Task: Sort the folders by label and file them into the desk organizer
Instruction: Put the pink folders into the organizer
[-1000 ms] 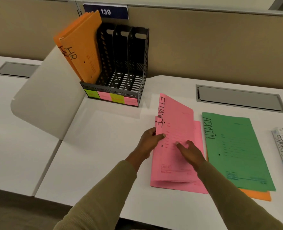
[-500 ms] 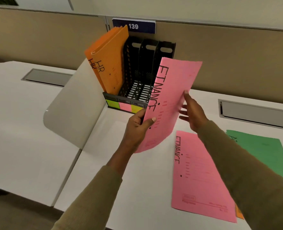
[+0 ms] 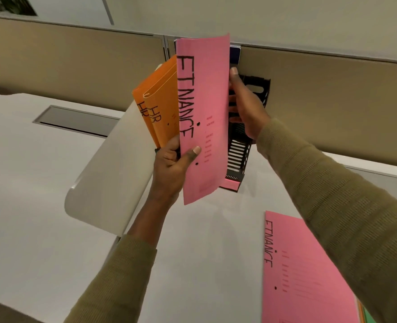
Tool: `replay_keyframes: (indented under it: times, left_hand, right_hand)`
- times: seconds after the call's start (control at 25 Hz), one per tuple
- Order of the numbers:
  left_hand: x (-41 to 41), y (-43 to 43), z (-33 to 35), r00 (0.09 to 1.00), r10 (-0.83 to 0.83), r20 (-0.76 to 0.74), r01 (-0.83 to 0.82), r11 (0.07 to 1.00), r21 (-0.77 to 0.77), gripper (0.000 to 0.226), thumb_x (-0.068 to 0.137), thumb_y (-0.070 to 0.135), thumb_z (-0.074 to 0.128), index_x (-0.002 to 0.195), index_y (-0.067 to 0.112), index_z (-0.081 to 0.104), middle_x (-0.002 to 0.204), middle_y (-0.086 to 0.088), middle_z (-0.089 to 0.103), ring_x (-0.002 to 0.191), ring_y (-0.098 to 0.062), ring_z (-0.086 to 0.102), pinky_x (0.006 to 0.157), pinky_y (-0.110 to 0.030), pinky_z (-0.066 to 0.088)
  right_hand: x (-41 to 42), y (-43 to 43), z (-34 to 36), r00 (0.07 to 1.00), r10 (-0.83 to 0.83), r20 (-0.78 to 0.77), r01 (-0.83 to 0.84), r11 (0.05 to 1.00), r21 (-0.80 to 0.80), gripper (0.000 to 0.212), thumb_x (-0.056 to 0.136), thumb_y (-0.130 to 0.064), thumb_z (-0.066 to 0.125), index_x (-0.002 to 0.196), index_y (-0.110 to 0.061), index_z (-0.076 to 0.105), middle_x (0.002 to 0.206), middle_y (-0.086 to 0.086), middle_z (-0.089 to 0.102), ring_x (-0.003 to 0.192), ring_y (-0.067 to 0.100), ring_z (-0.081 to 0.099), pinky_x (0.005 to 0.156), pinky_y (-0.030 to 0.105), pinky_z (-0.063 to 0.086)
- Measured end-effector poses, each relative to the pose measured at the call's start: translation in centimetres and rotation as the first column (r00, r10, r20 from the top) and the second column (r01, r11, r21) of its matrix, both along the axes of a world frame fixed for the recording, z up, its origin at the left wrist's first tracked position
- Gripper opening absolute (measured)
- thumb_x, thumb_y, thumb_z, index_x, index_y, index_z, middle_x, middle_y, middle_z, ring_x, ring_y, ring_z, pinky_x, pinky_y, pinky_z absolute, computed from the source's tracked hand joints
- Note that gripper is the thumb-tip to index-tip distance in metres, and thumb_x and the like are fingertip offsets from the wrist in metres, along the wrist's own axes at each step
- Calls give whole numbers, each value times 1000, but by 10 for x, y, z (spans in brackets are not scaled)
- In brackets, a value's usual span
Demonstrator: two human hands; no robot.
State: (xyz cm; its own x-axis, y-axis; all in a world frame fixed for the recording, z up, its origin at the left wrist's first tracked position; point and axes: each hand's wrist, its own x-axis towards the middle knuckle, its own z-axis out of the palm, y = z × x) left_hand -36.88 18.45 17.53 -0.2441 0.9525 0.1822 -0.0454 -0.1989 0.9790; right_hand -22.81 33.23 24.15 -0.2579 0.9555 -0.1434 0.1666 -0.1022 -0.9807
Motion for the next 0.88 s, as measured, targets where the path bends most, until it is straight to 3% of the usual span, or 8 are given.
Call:
replay_keyframes:
  times: [0.16,0.32,0.44,0.6,0.68,0.76,0.88]
  left_hand:
    - [-7,32,-7,999,12,-36,-12,1000,-2,28,95,8,59,122,13,61,124,-1,67,113,-23,63,87,-36,58]
    - [0,63,-23,997,-65,-36,64,997,-35,35,94,0,58,107,32,66,121,11,68,122,-21,59,96,-40,56]
    - [7,90,-42,996,-54,-68,48,995,-85,33,92,-2,59,106,27,66,124,6,67,127,-23,55,101,-44,53]
    - [11,117,-80,979,10,-204,-64,964,-257,27,91,1,61,117,9,63,128,-6,65,127,-29,54,100,-51,52]
    - [14,121,-96,957,0,-289,-101,936,-337,35,92,2,59,127,7,59,131,-8,64,129,-31,53,101,-52,52]
    - [20,123,-102,902,-38,-430,-133,924,-359,39,94,2,55,133,5,55,134,-10,62,130,-31,53,101,-42,52]
    - [32,123,-101,818,-56,-573,-183,918,-351,35,94,2,53,129,0,56,130,-16,64,124,-35,56,86,-28,51]
  right_hand:
    - [-11,34,12,994,-46,-98,51,997,55,66,96,-69,24,132,-26,60,128,2,65,117,23,61,104,53,44]
    - [-16,64,13,996,-55,-74,63,992,108,69,95,-70,18,130,-25,57,112,3,71,102,20,69,93,43,51]
    - [-17,80,16,997,-54,-50,59,993,100,66,98,-66,19,145,-26,43,110,-2,62,93,11,62,76,29,49]
    - [-10,96,3,1000,-9,21,7,995,99,71,96,-68,24,150,-24,37,139,3,53,111,14,57,96,37,44]
    - [-3,95,-12,994,-24,110,15,996,84,82,87,-76,38,151,-24,35,145,1,49,122,18,53,107,44,40]
    - [3,93,-28,978,-34,206,7,992,127,84,85,-67,55,153,-23,30,150,1,45,131,21,48,109,46,42]
    - [7,84,-37,953,-67,295,-4,973,232,77,91,-49,61,152,-18,28,148,4,46,128,20,49,102,37,47]
